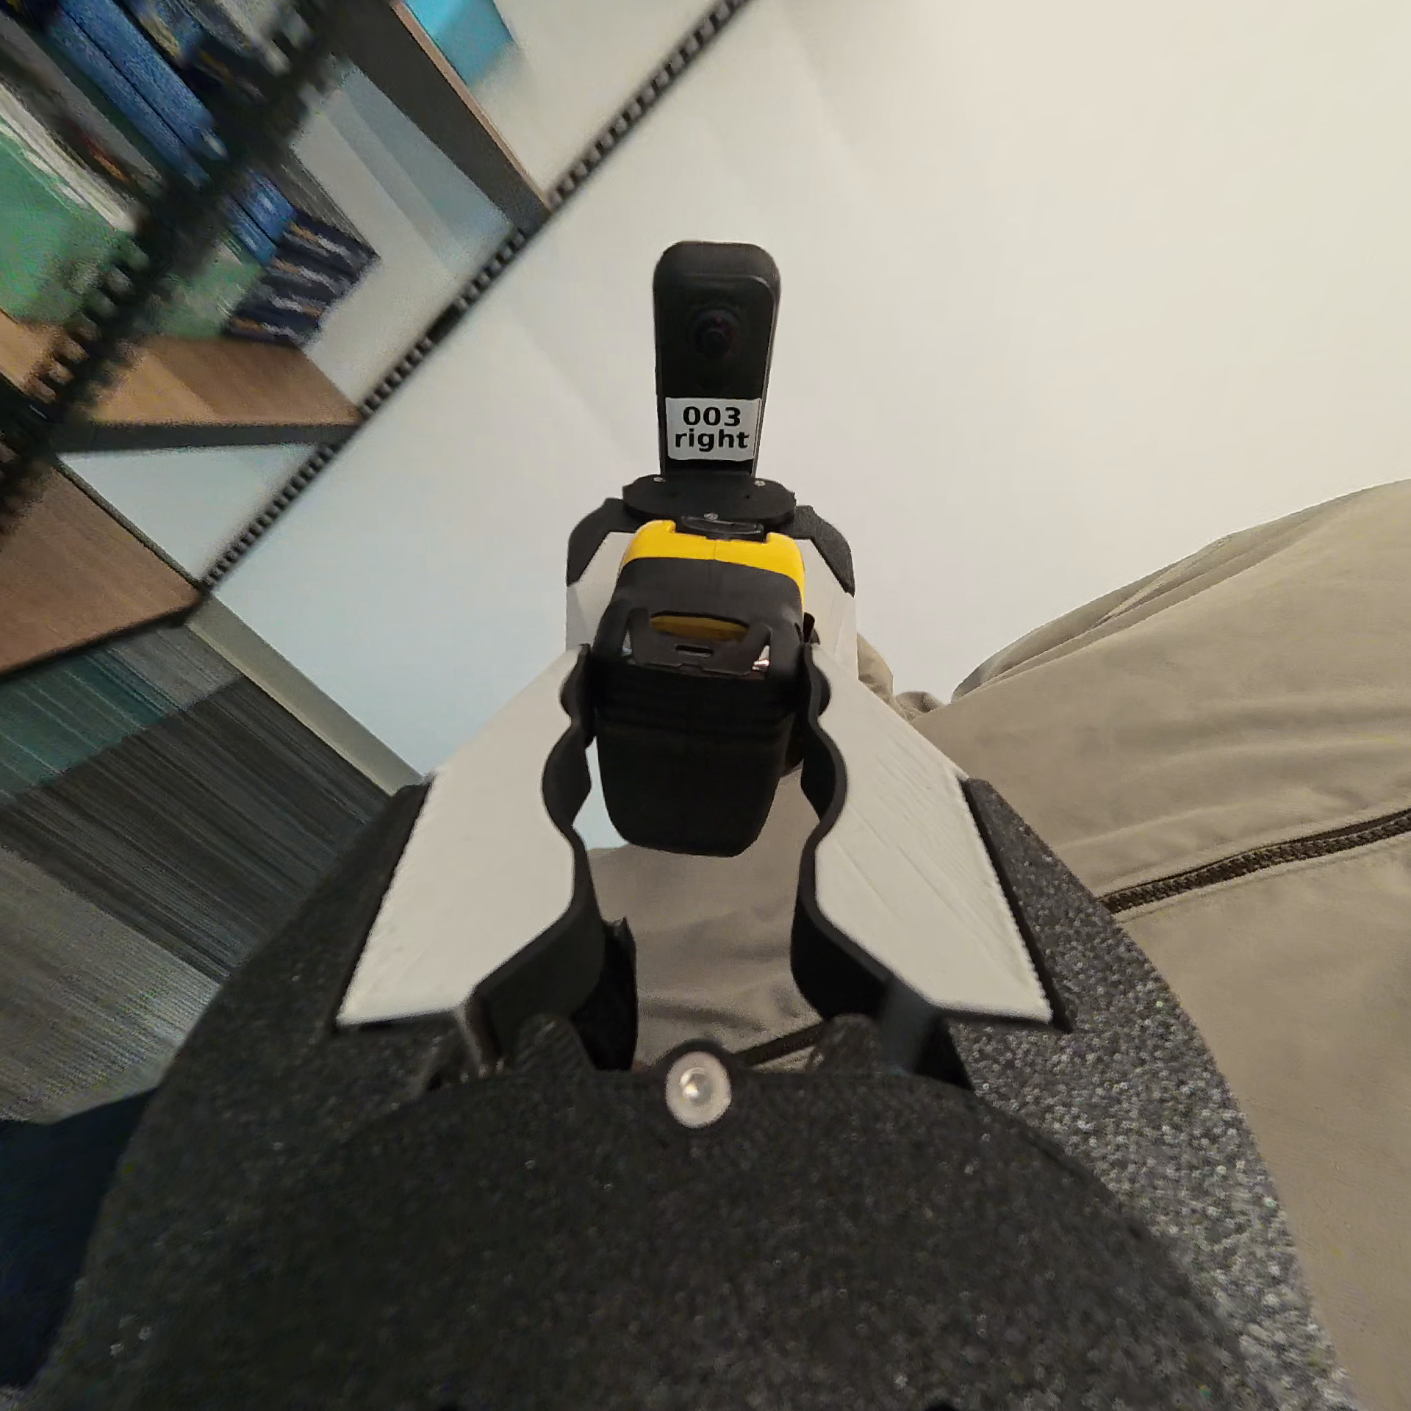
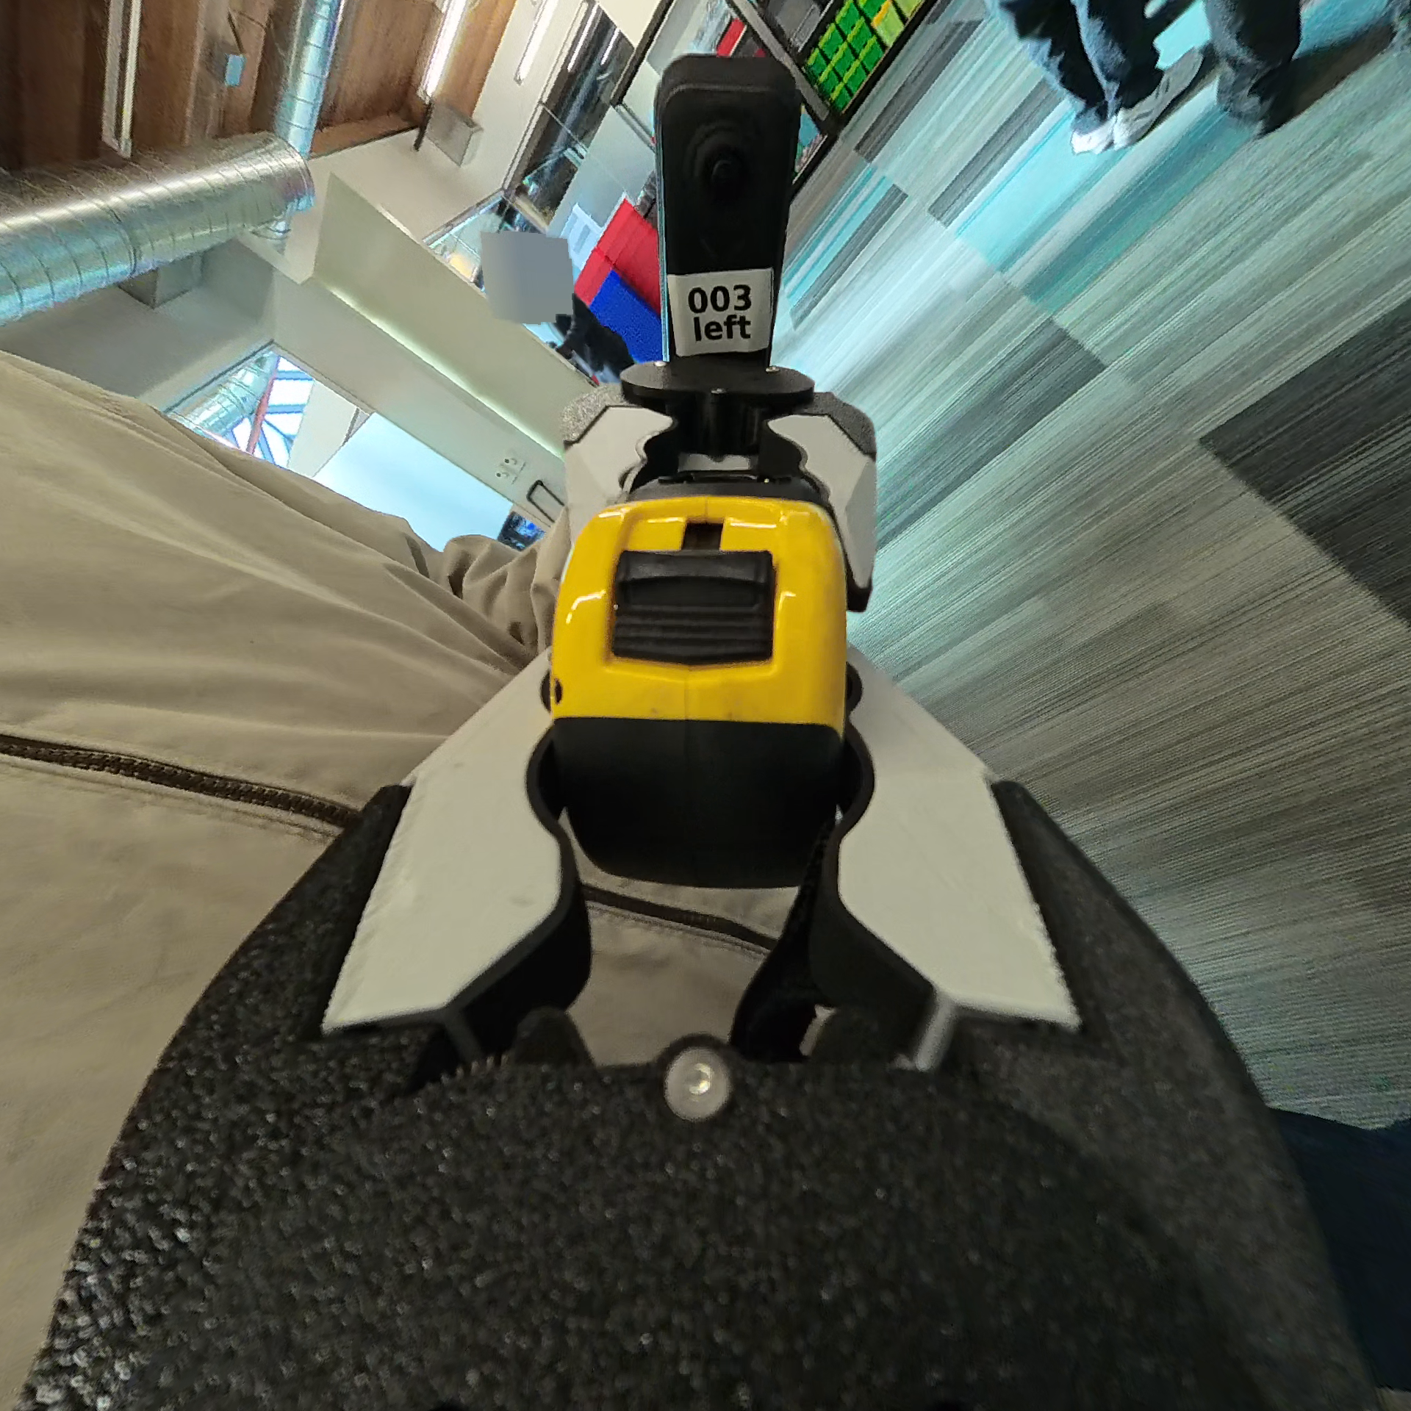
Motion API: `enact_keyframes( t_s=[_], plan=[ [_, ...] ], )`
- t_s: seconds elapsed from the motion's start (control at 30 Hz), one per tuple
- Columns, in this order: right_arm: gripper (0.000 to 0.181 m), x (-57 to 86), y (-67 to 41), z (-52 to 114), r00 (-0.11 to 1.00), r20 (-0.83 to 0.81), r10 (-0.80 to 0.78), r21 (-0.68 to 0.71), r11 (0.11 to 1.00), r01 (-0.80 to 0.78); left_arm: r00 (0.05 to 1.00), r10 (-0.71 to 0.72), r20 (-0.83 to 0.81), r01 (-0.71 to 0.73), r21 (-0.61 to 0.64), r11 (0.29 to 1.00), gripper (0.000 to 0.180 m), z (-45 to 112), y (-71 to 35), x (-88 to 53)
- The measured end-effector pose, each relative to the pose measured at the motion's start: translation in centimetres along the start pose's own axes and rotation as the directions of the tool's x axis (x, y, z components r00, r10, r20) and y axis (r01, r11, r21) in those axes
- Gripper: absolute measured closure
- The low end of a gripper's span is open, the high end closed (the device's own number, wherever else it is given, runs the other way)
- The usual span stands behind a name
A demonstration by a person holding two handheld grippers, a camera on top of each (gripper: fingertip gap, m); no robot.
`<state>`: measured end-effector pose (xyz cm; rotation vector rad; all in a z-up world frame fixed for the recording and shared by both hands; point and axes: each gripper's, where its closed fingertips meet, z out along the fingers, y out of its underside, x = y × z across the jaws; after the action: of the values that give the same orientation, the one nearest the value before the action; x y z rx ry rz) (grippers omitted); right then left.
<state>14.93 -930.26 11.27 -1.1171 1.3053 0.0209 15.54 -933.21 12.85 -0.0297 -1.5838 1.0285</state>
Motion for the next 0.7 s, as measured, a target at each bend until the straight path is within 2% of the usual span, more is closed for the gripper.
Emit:
enact_keyframes(
  t_s=[0.13, 0.2, 0.27, 0.47, 0.7],
  plan=[
    [0.115, 11.0, -11.4, -1.1, 0.999, 0.042, -0.021, 0.016, 1.0, 0.021, 0.999, -0.009, 0.046, 0.006, 0.059, 0.998, 0.126, -0.7, -11.7, -10.7],
    [0.116, 15.9, -17.7, -1.9, 0.998, 0.065, 0.024, 0.005, 1.0, -0.024, 0.995, -0.053, 0.086, 0.045, 0.09, 0.995, 0.126, -0.7, -18.4, -15.5],
    [0.115, 19.8, -24.5, -2.8, 0.995, 0.1, 0.008, 0.001, 1.0, -0.008, 0.992, -0.022, 0.124, 0.009, 0.105, 0.994, 0.126, -0.7, -25.3, -18.9],
    [0.115, 31.6, -42.0, -3.5, 0.985, 0.174, -0.017, -0.111, 0.993, 0.037, 0.984, -0.012, 0.178, -0.012, 0.129, 0.992, 0.126, -2.5, -43.0, -30.1],
    [0.115, 50.0, -59.2, -0.7, 0.982, 0.186, -0.017, -0.196, 0.979, 0.054, 0.984, -0.011, 0.18, -0.017, 0.149, 0.989, 0.126, -7.5, -60.4, -47.5]
  ],
)
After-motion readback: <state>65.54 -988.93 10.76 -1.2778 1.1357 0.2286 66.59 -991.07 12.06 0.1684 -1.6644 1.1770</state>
